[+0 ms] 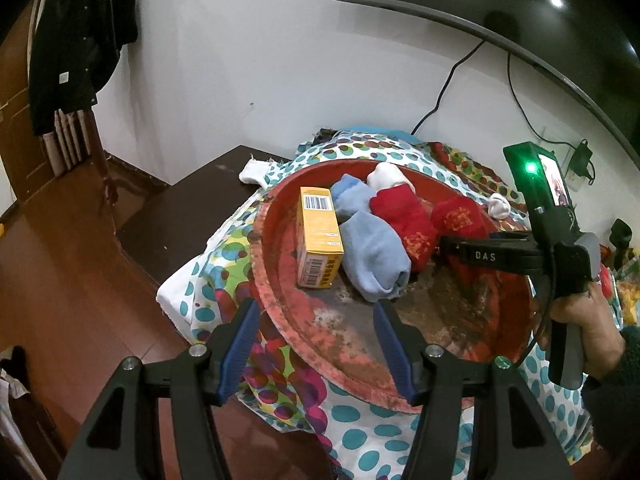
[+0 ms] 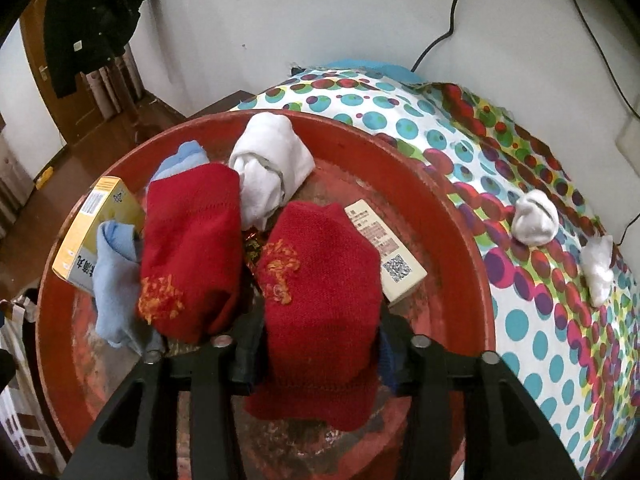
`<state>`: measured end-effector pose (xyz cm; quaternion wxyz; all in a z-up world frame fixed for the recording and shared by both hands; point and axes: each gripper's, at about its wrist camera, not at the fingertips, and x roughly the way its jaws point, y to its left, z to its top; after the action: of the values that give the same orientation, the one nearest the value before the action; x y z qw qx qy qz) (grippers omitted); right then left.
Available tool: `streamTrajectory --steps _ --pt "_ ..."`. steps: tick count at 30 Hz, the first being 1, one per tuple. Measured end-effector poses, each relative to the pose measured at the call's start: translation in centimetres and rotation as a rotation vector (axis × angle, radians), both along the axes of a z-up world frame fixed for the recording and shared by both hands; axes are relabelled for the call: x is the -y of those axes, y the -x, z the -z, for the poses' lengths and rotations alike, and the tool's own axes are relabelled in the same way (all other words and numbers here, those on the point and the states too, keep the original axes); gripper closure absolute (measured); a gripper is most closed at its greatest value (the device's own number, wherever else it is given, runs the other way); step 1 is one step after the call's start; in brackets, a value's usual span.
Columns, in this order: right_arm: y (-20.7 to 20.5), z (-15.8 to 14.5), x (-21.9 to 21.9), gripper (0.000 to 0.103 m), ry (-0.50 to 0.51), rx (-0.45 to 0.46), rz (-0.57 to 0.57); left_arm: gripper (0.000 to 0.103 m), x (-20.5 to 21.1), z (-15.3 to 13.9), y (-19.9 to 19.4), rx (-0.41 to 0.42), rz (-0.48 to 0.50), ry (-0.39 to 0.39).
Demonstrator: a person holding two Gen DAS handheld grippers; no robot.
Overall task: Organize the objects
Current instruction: 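Carry the red sock over the red tray with the right tool, then lower the red sock onto the tray and open the right tool, then grasp the white rolled sock with the left tool while the right tool grasps the plastic bag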
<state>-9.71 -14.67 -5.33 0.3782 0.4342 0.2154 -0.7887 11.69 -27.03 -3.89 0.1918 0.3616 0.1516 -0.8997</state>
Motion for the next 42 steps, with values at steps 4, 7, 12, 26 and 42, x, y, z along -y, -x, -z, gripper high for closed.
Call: streamTrajectory --steps 4,7,12,26,42 --pt "-0.3 -0.8 -0.8 0.031 0.04 -0.017 -0.003 0.042 0.0 0.1 0.4 0.002 0.005 -0.017" --pt "-0.5 -1.6 -1.8 0.031 0.056 -0.023 -0.015 0.043 -0.4 0.1 0.8 0.0 0.011 -0.02" --pt "-0.3 -3.4 -5.2 0.031 0.121 -0.051 0.001 0.043 -1.6 -0.3 1.8 -0.006 0.051 -0.024" --pt "13.8 -2.0 -20.4 0.03 0.086 -0.131 0.336 0.042 -8.9 -1.4 9.4 0.019 0.245 0.01" --pt "22.6 2.3 -18.1 0.062 0.075 -0.073 0.321 0.042 -16.9 -1.3 25.9 0.078 0.473 0.083"
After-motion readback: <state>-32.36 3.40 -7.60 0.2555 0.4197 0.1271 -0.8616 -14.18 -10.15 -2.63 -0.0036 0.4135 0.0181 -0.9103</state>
